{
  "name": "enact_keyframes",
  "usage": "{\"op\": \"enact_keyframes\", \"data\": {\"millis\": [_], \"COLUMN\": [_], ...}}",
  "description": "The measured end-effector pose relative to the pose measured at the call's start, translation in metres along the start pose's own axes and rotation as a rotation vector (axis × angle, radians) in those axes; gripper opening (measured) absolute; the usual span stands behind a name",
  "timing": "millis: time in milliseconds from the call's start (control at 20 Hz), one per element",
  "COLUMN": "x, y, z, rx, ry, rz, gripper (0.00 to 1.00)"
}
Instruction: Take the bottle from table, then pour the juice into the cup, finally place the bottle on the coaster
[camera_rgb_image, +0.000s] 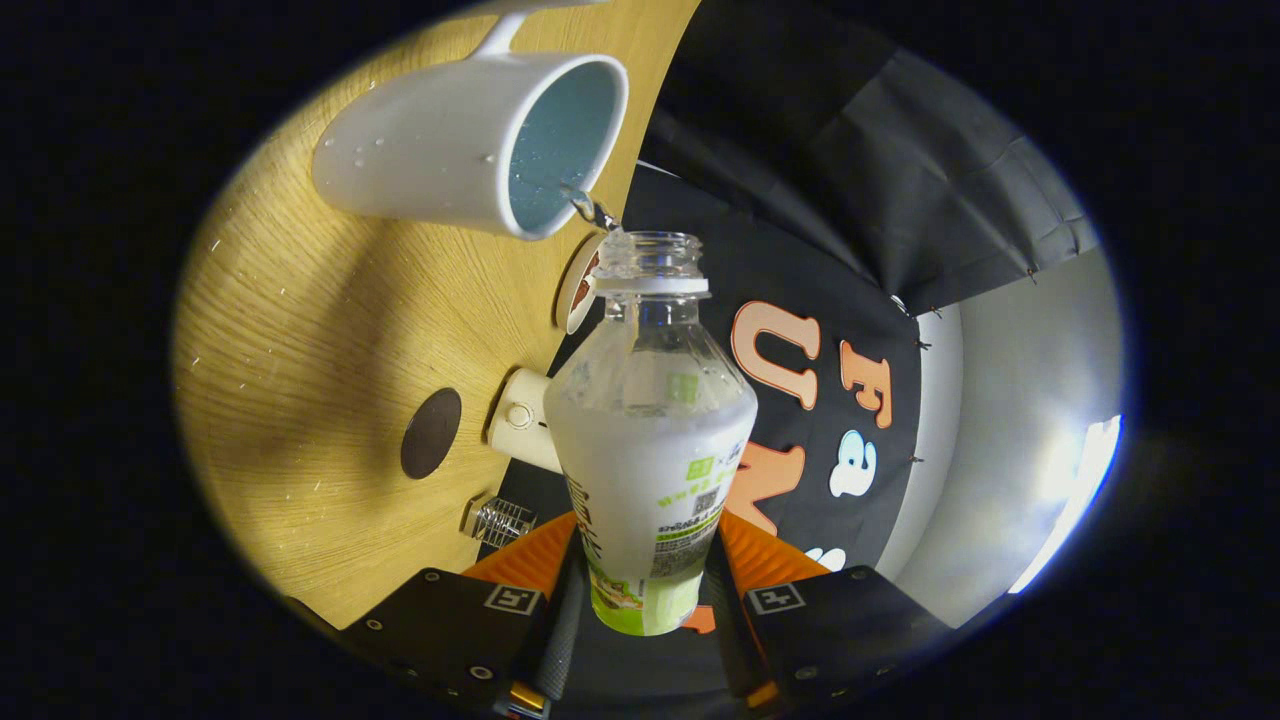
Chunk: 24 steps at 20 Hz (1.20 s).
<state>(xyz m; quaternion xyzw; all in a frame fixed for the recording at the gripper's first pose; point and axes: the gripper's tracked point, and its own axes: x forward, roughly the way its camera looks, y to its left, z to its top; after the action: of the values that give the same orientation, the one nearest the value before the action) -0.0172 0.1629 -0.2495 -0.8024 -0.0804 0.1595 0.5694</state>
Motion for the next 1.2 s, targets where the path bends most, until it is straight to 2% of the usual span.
{"op": "enact_keyframes", "data": {"millis": [350, 1200], "x": [0.002, 0.003], "y": [-0.003, -0.032], "z": [0.0, 0.009], "rx": [-0.048, -0.141], "ry": [-0.016, -0.053], "rz": [0.003, -0.065], "gripper": [0.6, 0.6]}}
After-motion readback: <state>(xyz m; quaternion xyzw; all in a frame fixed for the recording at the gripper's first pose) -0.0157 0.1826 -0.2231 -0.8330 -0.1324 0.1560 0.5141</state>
